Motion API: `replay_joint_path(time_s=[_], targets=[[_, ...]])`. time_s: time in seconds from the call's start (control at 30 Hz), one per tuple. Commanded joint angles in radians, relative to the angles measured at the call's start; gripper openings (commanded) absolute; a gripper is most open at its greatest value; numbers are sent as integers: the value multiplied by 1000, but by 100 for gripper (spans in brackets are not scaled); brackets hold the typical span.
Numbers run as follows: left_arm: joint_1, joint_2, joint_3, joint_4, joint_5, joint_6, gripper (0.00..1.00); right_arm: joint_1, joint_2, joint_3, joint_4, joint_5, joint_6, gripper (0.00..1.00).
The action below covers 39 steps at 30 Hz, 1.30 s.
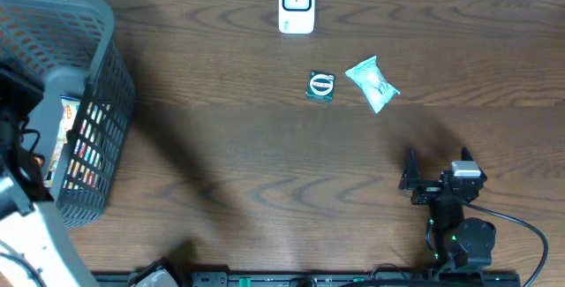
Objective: Scan the item barcode
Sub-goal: 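Reach the left gripper back into the grey basket for another item, then grasp the large yellow-and-blue wipes bag in the basket with the left gripper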
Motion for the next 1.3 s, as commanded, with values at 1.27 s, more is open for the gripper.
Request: replay_joint_path(time_s=[1.27], targets=[[9,808,-18,-170,-31,351,98,-8,-4,-2,-4,-2,10,99]])
